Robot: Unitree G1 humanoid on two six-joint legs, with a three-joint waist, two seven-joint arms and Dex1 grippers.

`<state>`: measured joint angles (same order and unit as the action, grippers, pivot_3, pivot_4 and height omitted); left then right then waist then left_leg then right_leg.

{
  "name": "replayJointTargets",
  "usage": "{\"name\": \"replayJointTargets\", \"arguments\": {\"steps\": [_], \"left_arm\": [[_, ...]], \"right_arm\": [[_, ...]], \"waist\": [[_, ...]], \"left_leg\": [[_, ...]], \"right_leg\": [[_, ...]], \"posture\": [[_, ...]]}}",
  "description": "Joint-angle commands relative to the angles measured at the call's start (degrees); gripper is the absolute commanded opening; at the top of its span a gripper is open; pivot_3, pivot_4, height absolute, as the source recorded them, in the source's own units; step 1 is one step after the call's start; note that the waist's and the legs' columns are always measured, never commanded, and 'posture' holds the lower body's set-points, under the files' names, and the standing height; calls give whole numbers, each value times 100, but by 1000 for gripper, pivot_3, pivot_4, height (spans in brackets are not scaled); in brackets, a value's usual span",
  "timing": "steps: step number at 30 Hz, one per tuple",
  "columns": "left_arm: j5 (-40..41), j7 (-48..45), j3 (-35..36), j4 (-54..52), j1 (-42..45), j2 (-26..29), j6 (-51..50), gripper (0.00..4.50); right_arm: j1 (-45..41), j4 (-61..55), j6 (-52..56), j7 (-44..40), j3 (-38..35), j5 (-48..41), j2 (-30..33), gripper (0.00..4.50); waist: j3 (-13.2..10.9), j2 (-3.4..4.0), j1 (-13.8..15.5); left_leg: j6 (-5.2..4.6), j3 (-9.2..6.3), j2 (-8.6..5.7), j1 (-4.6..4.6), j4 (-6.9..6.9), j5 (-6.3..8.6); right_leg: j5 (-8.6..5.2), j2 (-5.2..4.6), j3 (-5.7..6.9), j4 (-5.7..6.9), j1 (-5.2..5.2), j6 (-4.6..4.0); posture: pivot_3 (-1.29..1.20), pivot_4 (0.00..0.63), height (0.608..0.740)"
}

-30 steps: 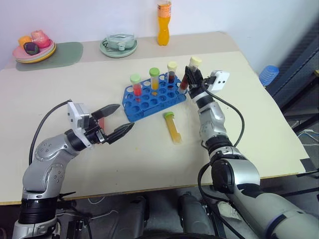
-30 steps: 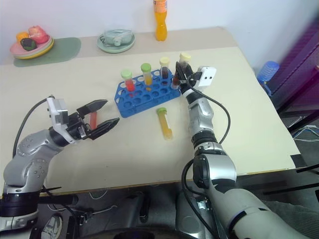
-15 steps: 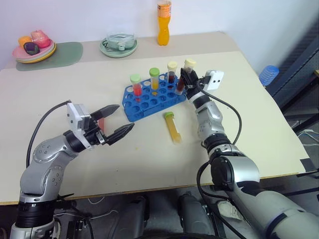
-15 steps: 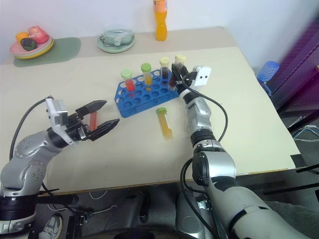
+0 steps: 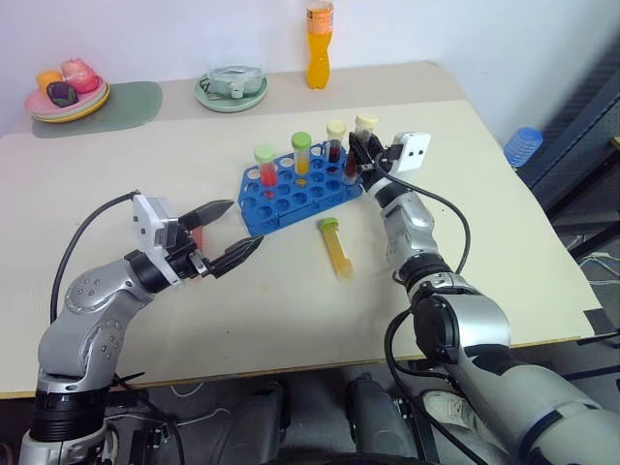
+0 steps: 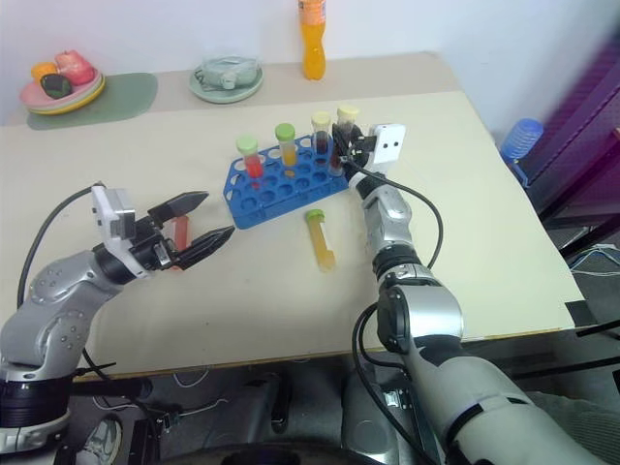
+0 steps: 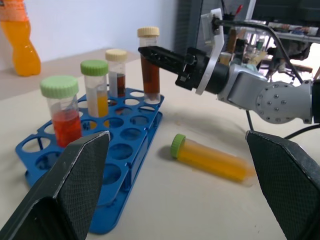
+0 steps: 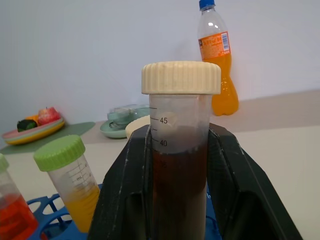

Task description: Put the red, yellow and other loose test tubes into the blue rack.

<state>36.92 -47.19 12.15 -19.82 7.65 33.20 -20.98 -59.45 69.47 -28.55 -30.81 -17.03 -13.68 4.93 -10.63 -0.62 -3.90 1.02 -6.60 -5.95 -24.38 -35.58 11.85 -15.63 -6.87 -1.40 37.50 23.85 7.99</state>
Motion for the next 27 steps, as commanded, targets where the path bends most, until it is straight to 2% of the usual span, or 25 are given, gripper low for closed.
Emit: {"name": "replayJointTargets", "arguments": {"steps": [1, 7, 10, 13, 17, 18, 27], "left_arm": [[114, 59, 98, -322, 52, 65, -27, 4500], [93, 12, 101, -225, 78, 67, 19, 4500], [55, -110, 108, -71, 61, 57, 126, 4500], [16, -263, 123, 113, 53, 51, 247, 4500], [-23, -419, 122, 310, 65, 46, 391, 4500], [-26, -439, 115, 336, 68, 44, 414, 4500], [23, -463, 0, 348, 147, -2, 366, 4500]], "right_arm": [[-21, -14, -209, 48, 58, 111, 78, 1111], [116, -3, -478, 127, 175, 313, 55, 1111], [190, -65, -568, -268, 89, 140, -23, 1111], [269, -111, -722, -408, 124, 160, -69, 2326], [347, -137, -811, -505, 139, 179, -100, 4337], [363, -144, -852, -473, 169, 228, -91, 4441], [563, -663, -1081, -304, 471, 494, 98, 4441]], "waist": [[0, 0, 6], [0, 0, 3], [0, 0, 3], [0, 0, -7], [0, 0, -20], [0, 0, -17], [0, 0, -9]], "left_leg": [[0, 0, 0, 0, 0, 0], [2, 0, 0, 0, -1, -1], [3, 0, 0, 0, -1, -2], [3, 0, 0, 0, 0, -2], [5, 0, 3, 1, 3, -3], [6, 0, 3, 1, 4, -4], [7, 0, 3, 1, 3, -4]], "right_leg": [[0, 0, 0, -1, -1, 0], [0, 0, 0, -1, -1, 0], [0, 0, 0, -2, -2, 0], [0, 0, 0, -2, -2, 0], [0, 3, 0, 0, 2, 0], [0, 4, 0, 0, 2, 0], [0, 3, 0, -1, 1, 0]], "posture": [[0, 150, 740], [0, 150, 740], [0, 150, 740], [0, 150, 740], [0, 150, 740], [0, 150, 740], [0, 150, 740]]}}
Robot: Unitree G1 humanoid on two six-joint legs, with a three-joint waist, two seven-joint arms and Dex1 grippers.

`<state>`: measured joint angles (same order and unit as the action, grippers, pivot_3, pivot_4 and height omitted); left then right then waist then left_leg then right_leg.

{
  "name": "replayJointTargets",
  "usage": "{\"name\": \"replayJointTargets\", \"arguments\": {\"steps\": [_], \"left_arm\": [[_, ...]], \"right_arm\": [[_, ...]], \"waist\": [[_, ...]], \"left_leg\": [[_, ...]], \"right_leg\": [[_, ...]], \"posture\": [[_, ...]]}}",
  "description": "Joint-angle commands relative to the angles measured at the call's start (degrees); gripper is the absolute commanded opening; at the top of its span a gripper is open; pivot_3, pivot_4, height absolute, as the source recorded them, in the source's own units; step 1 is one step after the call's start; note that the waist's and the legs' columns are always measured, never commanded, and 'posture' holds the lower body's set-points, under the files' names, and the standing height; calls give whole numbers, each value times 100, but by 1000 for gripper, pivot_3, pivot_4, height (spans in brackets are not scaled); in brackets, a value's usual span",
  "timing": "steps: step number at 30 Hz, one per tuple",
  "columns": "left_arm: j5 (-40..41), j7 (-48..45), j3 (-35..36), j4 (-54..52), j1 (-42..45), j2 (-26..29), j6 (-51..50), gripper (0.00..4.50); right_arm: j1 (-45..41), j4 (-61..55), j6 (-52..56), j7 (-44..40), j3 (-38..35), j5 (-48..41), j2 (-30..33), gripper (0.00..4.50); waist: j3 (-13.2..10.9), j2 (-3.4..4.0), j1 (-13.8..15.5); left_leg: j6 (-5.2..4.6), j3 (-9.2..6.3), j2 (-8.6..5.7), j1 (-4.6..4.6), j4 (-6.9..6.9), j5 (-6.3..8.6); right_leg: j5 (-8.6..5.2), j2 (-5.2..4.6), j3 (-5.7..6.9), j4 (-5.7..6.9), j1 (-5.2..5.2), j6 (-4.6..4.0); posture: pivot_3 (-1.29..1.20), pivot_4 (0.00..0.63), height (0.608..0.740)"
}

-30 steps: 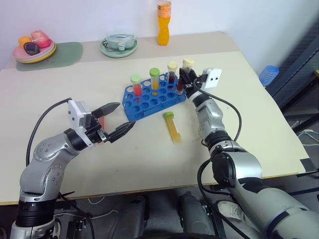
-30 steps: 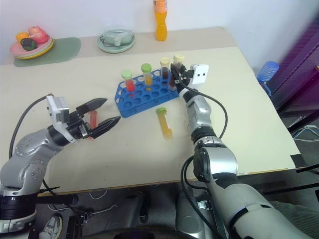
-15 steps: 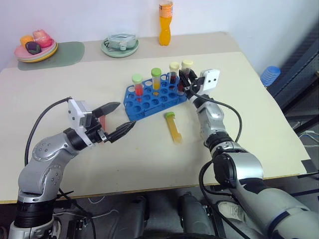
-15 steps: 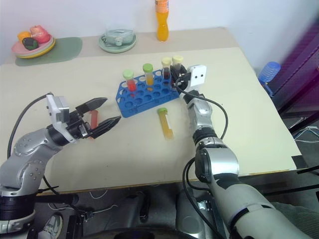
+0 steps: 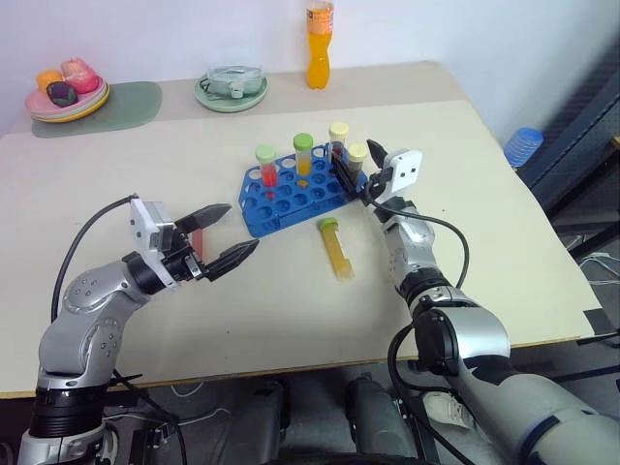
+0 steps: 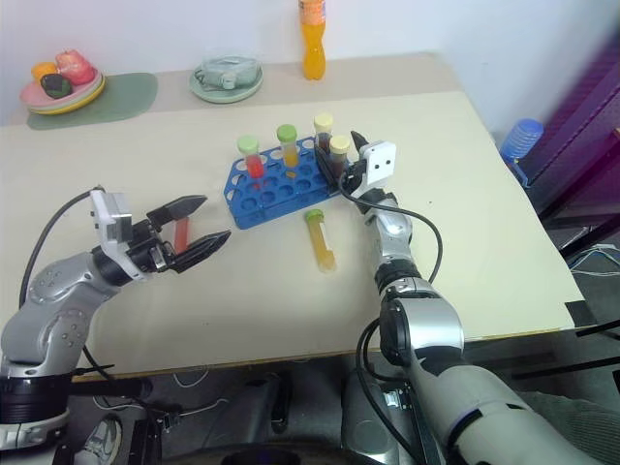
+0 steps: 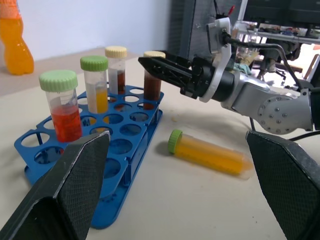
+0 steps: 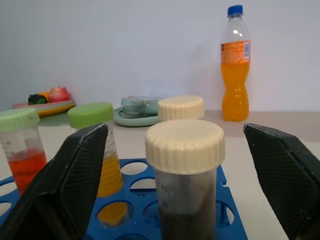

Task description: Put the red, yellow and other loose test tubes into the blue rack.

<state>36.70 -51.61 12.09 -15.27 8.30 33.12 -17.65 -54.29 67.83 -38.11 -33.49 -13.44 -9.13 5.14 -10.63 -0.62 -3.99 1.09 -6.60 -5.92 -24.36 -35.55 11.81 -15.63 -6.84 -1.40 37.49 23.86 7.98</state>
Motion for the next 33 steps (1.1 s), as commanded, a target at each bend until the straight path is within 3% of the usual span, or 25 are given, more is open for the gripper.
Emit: {"name": "replayJointTargets", "arguments": {"steps": [1, 7, 13, 16, 18, 22, 27, 33], "left_arm": [[77, -42, -12, -94, 102, -2, 1, 4500], [7, -336, -204, 210, 301, 13, 4, 4500], [-51, -470, -407, 423, 627, -3, -36, 4500], [-61, -408, -527, 369, 695, -77, -94, 4500], [-79, -398, -566, 373, 732, -105, -107, 4500], [-126, -446, -618, 446, 787, -87, -91, 4500], [-186, -594, -586, 586, 743, -13, 8, 4500], [-372, -885, -481, 769, 473, 210, 315, 4500]], "right_arm": [[120, -696, -65, -81, 175, 43, 92, 4441], [1134, -3182, 1176, -173, 713, 55, 274, 4441], [2386, -6700, 4133, 93, 966, -257, 1027, 4441], [2595, -7884, 5581, 836, 975, 284, 1334, 4441], [2525, -8465, 6821, 839, 1064, 168, 1623, 4441], [1976, -9007, 9169, 679, 1041, -557, 1904, 4441], [1007, -8613, 11692, 824, 1141, -938, 1932, 4441], [443, -8159, 12989, 892, 1352, -1182, 1699, 4441]], "waist": [[0, 0, 1], [0, 0, 7], [0, 0, 136], [1, 0, 152], [1, 0, 159], [2, -2, 157], [2, -2, 165], [2, -3, 174]], "left_leg": [[0, 0, 0, 0, 0, 0], [0, -1, 0, 0, -1, 0], [-3, 0, -1, -2, -4, 2], [-27, 0, 0, -2, -3, 16], [-27, 1, 0, -2, -3, 16], [-29, 2, 0, -3, -4, 17], [-30, 3, 3, -3, 0, 17], [-33, 5, 1, -6, 1, 19]], "right_leg": [[0, 0, 0, 0, 0, 0], [0, 0, 0, 2, 1, 0], [0, -1, -2, 6, 6, 0], [0, -1, -4, 7, 9, 0], [0, -1, -6, 7, 10, -1], [0, -3, -5, 5, 7, -2], [2, -3, -4, 4, 10, -6], [2, -6, -4, -3, 9, -6]], "posture": [[0, 150, 740], [0, 150, 740], [0, 150, 740], [0, 150, 740], [0, 150, 740], [0, 150, 740], [0, 150, 740], [0, 150, 740]]}}
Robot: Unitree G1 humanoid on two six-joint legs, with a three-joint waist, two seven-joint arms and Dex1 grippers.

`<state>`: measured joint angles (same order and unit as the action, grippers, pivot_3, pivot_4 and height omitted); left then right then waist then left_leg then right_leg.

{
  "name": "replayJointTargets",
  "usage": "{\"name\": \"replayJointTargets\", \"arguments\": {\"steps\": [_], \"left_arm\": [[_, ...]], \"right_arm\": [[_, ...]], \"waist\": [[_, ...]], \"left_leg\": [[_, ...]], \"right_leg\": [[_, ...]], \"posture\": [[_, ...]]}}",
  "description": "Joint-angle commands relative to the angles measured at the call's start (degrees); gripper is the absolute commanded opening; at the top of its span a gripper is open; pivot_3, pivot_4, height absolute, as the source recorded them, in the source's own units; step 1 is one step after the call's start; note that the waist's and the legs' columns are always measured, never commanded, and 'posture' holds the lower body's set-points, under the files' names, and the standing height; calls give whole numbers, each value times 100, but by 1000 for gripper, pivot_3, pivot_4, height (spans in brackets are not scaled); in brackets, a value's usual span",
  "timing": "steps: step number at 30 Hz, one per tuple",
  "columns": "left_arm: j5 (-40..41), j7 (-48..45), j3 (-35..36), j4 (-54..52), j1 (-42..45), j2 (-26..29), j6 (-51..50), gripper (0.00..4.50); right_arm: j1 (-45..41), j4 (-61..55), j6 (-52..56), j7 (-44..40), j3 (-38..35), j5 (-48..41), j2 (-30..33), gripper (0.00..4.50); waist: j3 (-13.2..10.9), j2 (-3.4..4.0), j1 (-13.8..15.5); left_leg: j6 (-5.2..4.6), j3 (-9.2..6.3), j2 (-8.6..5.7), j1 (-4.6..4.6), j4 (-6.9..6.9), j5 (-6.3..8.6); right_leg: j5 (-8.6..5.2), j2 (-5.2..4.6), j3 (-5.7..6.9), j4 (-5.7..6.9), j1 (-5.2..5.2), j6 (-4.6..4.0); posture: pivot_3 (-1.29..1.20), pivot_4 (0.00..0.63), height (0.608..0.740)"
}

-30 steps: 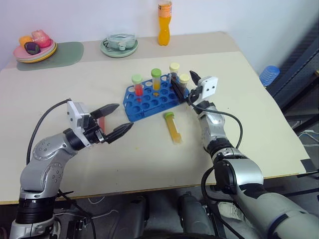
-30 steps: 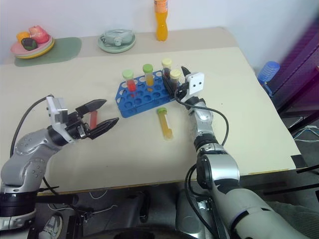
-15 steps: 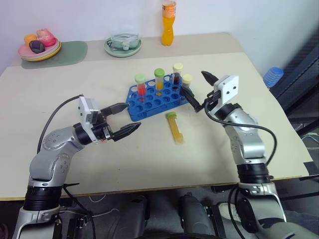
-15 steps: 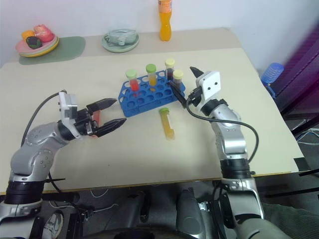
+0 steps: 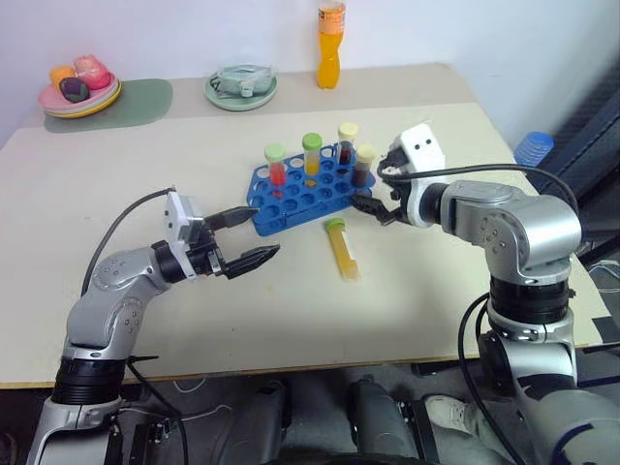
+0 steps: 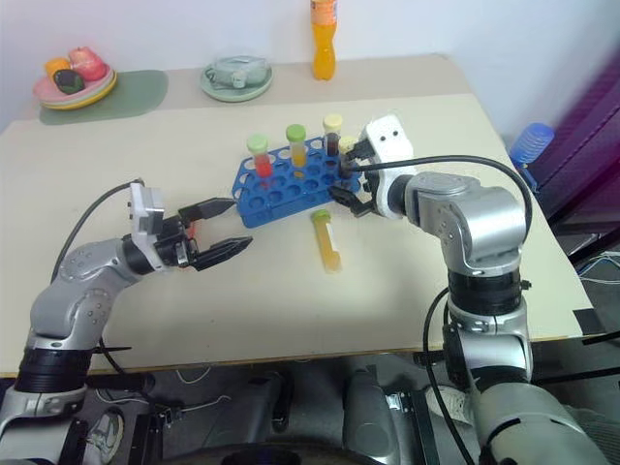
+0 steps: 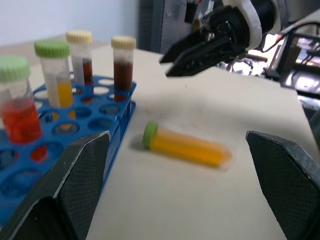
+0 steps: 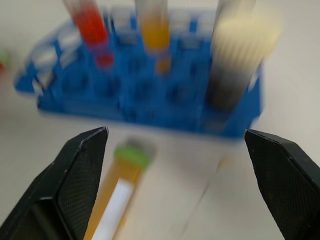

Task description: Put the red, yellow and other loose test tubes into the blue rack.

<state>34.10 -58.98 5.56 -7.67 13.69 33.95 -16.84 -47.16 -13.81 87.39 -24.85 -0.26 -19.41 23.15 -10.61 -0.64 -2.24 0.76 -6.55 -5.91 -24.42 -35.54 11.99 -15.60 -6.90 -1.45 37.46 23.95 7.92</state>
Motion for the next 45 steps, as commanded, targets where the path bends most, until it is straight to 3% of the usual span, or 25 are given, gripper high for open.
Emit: {"name": "replayJointTargets", "arguments": {"steps": [1, 8, 18, 25, 28, 33, 34, 39, 45], "left_arm": [[-127, -186, 204, 49, -112, 158, 295, 4500], [-237, -491, 304, 380, -401, 260, 750, 4500], [-236, -1928, 447, 1782, -620, 428, 1798, 4500], [-280, -2214, 427, 2450, -510, 250, 2298, 4500], [-310, -2331, 425, 2700, -451, 195, 2472, 4500], [-377, -2571, 456, 3248, -310, 132, 2813, 4500], [-384, -2598, 459, 3316, -292, 121, 2861, 4500], [-391, -2710, 493, 3582, -243, 99, 3043, 4500], [-392, -2830, 560, 3864, -221, 112, 3224, 4500]], "right_arm": [[-290, 72, 492, 57, 104, -182, -137, 4441], [-395, 617, 511, 404, 430, -148, -402, 4441], [-411, 1317, 398, 950, 675, 120, -1078, 4441], [-449, 1581, -135, 875, 1396, 325, -768, 4441], [-426, 1531, -507, 748, 1880, 438, -506, 3543], [-390, 1393, -1136, 299, 2591, 589, -50, 1022], [-382, 1359, -1283, 247, 2695, 660, 18, 808], [-320, 1137, -2027, -216, 3075, 912, 414, 808], [4, 455, -3199, -1514, 3221, 852, 1187, 808]], "waist": [[0, 0, -2], [0, 0, -25], [1, 0, -34], [11, -9, -41], [12, -10, -34], [12, -11, -39], [12, -11, -39], [13, -12, -33], [13, -12, -24]], "left_leg": [[0, 0, 0, -1, 0, 0], [0, 2, 0, -1, 2, 0], [1, 5, 1, -1, 13, -1], [2, 5, 3, 5, 15, -1], [2, 5, 6, 6, 15, -1], [2, 6, 6, 6, 14, -1], [2, 6, 7, 6, 14, -1], [2, 6, 7, 6, 13, -1], [2, 6, 7, 4, 13, -1]], "right_leg": [[0, 0, 0, 1, 1, 0], [1, 0, 0, 2, 5, 0], [3, 0, 0, 3, 15, -3], [8, 0, 0, 3, 28, -10], [9, 2, 2, 3, 29, -11], [10, 2, 3, 3, 31, -10], [10, 2, 3, 4, 27, -10], [10, 3, 3, 4, 29, -10], [10, 2, 4, 2, 24, -10]], "posture": [[0, 150, 740], [0, 150, 740], [0, 150, 740], [0, 150, 740], [0, 150, 740], [0, 150, 740], [0, 150, 740], [0, 150, 740], [0, 150, 740]]}}
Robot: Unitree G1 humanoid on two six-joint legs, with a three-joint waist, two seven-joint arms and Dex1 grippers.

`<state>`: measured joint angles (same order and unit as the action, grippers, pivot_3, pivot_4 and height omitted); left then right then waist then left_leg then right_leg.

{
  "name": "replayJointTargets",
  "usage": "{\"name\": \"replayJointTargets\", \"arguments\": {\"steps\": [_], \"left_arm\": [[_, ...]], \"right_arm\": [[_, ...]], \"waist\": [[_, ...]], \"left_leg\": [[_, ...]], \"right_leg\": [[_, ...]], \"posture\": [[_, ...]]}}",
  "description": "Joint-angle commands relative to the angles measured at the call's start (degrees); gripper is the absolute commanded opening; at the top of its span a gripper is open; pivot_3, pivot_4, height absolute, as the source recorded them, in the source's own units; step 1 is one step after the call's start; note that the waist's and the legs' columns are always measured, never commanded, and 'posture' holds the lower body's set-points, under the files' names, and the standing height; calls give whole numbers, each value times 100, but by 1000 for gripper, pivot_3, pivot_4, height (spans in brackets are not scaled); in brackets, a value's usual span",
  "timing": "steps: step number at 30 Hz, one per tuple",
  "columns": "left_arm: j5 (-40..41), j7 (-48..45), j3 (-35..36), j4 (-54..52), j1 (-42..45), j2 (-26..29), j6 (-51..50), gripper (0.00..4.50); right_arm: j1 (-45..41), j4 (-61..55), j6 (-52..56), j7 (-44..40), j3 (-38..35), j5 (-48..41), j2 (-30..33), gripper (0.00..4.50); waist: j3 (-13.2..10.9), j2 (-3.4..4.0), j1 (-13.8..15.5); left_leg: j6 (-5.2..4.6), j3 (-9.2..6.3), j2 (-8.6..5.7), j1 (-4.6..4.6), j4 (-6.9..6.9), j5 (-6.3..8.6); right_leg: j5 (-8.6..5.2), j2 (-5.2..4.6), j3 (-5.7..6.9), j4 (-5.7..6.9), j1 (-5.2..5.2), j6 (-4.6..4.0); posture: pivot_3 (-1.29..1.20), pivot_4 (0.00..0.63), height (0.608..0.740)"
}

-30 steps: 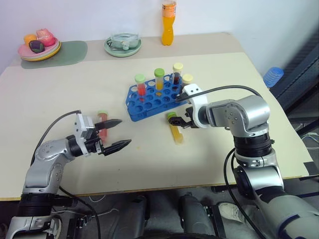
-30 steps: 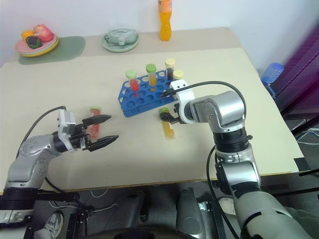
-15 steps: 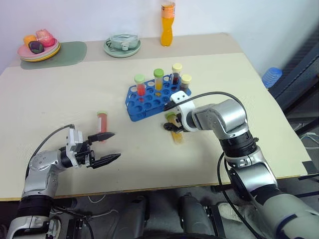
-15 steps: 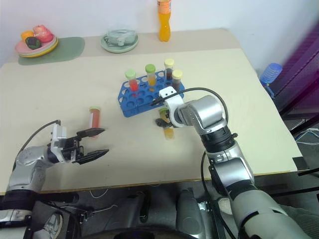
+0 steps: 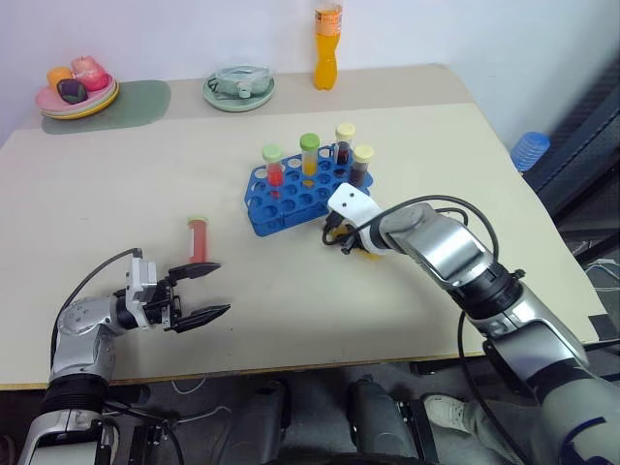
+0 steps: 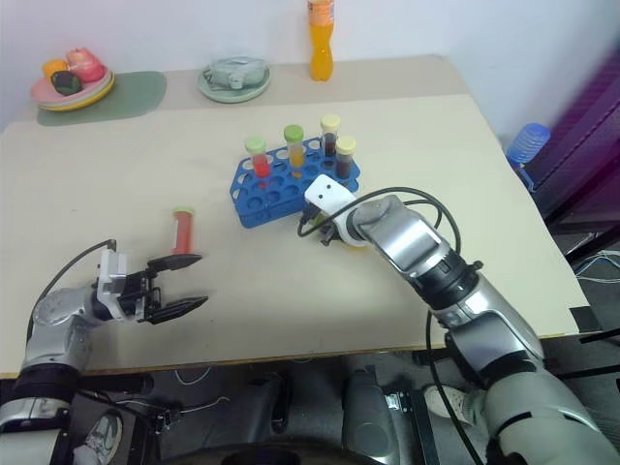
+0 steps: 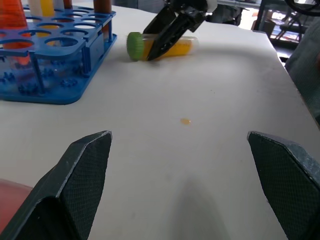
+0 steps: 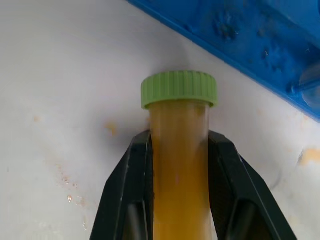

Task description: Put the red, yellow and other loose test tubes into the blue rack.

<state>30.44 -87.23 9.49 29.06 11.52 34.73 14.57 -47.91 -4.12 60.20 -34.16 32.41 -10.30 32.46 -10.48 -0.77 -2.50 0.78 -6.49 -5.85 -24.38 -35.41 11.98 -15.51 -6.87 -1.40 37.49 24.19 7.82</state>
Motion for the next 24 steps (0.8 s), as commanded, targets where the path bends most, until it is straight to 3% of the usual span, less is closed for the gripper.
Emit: {"name": "replayJointTargets", "arguments": {"steps": [1, 3, 5, 10, 14, 18, 24], "left_arm": [[-25, -32, 190, 237, -3, 35, 107, 4500], [-31, -69, 227, 336, 8, 34, 160, 4500], [-26, -81, 265, 409, 15, 28, 189, 4500], [-4, -78, 302, 440, 8, -6, 200, 4500], [39, -62, 354, 455, 6, -19, 169, 4500], [65, -15, 413, 398, -10, -64, 116, 4500], [117, 61, 475, 188, -90, -90, -16, 4500]], "right_arm": [[166, -676, -569, -816, -168, -213, 318, 808], [292, -1001, -681, -1266, -342, -447, 518, 808], [541, -1062, -1033, -1131, -1036, -782, 129, 808], [722, -584, -2626, -1004, -2357, -1518, -1311, 808], [583, 138, -3662, -1001, -2971, -1929, -2374, 808], [469, 1172, -4932, -866, -3321, -1800, -3094, 808], [167, 3351, -7366, -779, -3530, -1099, -3528, 808]], "waist": [[0, 0, 3], [0, 0, 0], [1, -2, -7], [1, -2, -2], [2, -3, 5], [2, -2, 2], [2, -1, -16]], "left_leg": [[0, 0, 0, 0, 0, 0], [0, 0, 0, 0, 0, 0], [0, 0, 1, -1, 0, 0], [1, 0, 13, 1, 5, 0], [1, 0, 12, 3, 4, -1], [4, -1, 13, 7, 7, -2], [6, 1, 13, 17, 11, -3]], "right_leg": [[0, 0, 0, 0, -3, 0], [0, 0, 1, 0, -13, 0], [0, 0, 0, -1, -12, 0], [2, 8, 1, 1, -12, -3], [3, 8, 1, -1, -16, -3], [4, 9, 2, 0, -10, -5], [4, 10, 2, 1, -2, -6]], "posture": [[0, 150, 740], [0, 150, 740], [0, 150, 740], [0, 150, 740], [0, 150, 740], [0, 150, 740], [0, 150, 740]]}}
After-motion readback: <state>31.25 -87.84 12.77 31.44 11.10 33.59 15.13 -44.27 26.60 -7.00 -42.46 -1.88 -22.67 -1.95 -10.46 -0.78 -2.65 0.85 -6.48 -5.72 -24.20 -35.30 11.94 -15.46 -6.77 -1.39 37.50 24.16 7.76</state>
